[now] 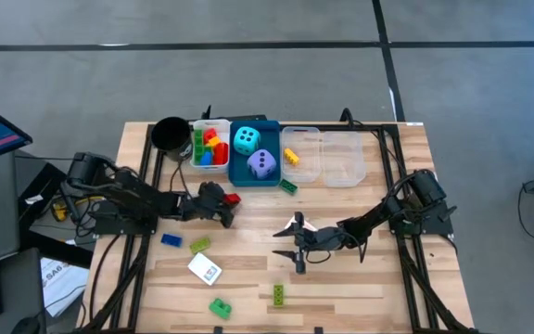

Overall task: Pick & Place Toys
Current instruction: Put the small red game piece into the left transparent bin

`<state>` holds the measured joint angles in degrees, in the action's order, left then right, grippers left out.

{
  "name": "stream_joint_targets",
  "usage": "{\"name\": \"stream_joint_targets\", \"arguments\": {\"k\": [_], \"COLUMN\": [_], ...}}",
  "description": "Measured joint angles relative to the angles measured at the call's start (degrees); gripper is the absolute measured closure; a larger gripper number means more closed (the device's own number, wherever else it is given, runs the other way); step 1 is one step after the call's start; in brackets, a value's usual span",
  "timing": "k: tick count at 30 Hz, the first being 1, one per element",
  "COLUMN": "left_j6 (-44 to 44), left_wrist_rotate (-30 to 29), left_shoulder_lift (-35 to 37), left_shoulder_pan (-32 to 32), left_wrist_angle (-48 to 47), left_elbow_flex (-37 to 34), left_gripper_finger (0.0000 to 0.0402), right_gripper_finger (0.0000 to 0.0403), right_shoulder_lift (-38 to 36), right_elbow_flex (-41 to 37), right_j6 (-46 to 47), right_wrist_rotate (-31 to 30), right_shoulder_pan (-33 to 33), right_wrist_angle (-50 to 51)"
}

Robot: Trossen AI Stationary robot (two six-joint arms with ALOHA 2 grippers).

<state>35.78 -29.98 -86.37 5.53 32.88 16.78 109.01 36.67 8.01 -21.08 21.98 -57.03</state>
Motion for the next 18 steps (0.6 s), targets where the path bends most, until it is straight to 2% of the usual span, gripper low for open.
{"name": "stream_joint_targets", "arguments": {"k": [4,11,18], "left_j6": [-3.4,-13.2,-24.0], "left_wrist_rotate": [0.8,-1.6,-10.4], "left_shoulder_lift": [6.2,17.7,26.6], "left_shoulder_pan": [1.8,2.7,2.7], "left_wrist_angle": [0.1,0.6,-0.6], "left_elbow_flex": [0.0,0.1,0.1], "left_gripper_finger": [0.0268,0.0268,0.0268], "right_gripper_finger": [0.0177,0.0177,0.0177], "right_shoulder_lift": [0.0,0.0,0.0], "right_elbow_flex": [0.0,0.0,0.0], "right_j6": [0.4,0.6,1.1], "right_wrist_rotate": [0.0,0.0,0.0], "right_shoulder_pan": [0.0,0.0,0.0], "right_wrist_angle": [0.0,0.5,0.9]}}
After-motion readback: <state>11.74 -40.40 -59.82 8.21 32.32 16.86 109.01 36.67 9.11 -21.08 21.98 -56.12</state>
